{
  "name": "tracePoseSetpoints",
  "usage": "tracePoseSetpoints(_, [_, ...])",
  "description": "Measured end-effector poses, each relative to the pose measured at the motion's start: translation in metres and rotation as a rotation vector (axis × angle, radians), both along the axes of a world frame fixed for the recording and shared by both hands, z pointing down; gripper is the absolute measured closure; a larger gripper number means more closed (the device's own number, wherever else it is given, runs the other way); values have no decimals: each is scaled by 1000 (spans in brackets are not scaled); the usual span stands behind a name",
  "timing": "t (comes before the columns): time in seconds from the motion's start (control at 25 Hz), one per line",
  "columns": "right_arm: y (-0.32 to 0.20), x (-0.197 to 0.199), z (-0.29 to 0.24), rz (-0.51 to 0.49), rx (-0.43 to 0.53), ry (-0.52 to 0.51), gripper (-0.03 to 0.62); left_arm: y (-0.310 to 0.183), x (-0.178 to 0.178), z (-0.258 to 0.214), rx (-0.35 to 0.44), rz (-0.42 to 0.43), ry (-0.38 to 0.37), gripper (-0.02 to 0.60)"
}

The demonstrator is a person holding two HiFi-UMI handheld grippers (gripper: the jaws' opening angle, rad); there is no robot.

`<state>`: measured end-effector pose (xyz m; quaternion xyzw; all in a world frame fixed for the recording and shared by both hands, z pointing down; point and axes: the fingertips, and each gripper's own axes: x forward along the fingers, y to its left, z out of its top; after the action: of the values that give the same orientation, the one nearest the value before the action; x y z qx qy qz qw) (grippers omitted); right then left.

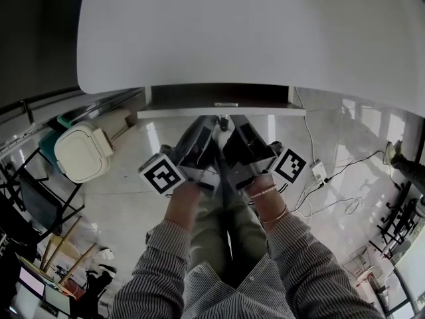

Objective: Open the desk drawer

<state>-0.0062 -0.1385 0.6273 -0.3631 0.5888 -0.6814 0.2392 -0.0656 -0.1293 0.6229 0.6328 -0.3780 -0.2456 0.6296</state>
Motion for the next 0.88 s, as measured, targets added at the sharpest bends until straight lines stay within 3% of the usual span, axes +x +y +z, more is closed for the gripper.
tracePoseSetpoints(0.44, [26, 1, -2, 18, -14, -8, 560, 26, 2, -1, -21, 19, 0, 537])
tracePoseSetpoints(0.64, [42, 0, -1, 26, -27, -16, 560, 31, 3, -16, 27, 5, 43, 538])
tracePoseSetpoints(0.88, [59, -2, 0, 23, -34, -34, 560, 59, -1, -2, -6, 5, -2, 538])
